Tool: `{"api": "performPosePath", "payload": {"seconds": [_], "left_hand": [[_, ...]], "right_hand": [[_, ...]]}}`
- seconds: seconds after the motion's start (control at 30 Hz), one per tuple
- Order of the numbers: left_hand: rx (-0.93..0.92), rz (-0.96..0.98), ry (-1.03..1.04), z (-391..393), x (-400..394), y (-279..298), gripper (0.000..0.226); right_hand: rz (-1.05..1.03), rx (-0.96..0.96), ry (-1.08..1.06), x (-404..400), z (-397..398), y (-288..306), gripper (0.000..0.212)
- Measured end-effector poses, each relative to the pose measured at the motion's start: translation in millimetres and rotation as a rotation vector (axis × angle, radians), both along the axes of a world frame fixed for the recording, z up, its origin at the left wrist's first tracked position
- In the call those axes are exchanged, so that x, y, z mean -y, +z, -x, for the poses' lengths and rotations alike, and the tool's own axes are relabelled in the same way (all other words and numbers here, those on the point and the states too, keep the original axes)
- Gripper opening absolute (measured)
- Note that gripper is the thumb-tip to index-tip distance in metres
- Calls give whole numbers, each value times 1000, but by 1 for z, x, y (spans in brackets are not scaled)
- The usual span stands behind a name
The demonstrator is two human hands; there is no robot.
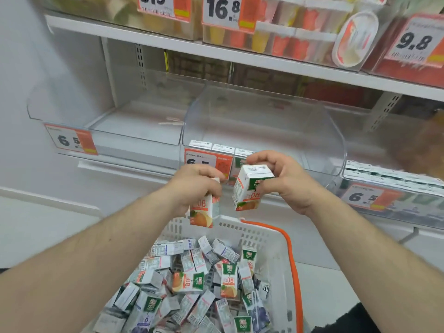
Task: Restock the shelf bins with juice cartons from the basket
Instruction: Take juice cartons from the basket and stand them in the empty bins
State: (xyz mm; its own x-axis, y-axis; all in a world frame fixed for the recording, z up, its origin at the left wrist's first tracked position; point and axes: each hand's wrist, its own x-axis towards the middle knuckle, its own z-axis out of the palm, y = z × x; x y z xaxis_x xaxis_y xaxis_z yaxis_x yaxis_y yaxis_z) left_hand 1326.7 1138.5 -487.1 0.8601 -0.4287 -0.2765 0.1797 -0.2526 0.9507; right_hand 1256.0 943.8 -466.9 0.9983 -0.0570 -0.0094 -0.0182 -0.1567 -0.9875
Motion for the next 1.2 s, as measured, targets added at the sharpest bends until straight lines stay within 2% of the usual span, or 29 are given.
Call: {"api": "performPosePath", "payload": {"seconds": [0.13, 0.2, 0.37, 0.5, 0.57, 0.63, 0.7, 0.77, 0.8, 0.9, 1.0, 1.2], "left_hand": [[427, -350, -280, 6, -2, 3, 27], [543, -369, -344, 9, 1, 4, 36], [565, -280, -235, 6, 8, 7, 25], [601, -245, -176, 2, 8, 22, 13], [618, -207, -148, 2, 9, 25, 11], [608, -129, -108, 2, 13, 27, 16], [595, -131, -81, -3, 16, 25, 37], [610, -234, -76, -9, 18, 19, 65], [627, -295, -68, -12, 19, 16, 70], [624, -379, -58, -16, 20, 7, 65], [606, -364, -39, -18, 21, 4, 58], [580, -323, -25, -19, 22, 3, 55]], "right_hand": [[-29, 64, -21, 5, 1, 7, 56], [-56, 96, -44, 8, 2, 7, 54], [-268, 14, -27, 12, -2, 7, 43], [-317, -27, 4, 9, 0, 15, 27], [-301, -27, -80, 3, -3, 19, 14], [-287, 9, -262, 5, -10, 28, 13], [-309, 80, -447, 16, -16, 42, 10], [-239, 128, -595, 35, -20, 55, 9], [-182, 124, -638, 42, -22, 56, 9], [-36, 37, -652, 53, -29, 44, 13], [125, -33, -629, 56, -37, 31, 17], [582, -273, -302, 52, -52, 25, 25]]}}
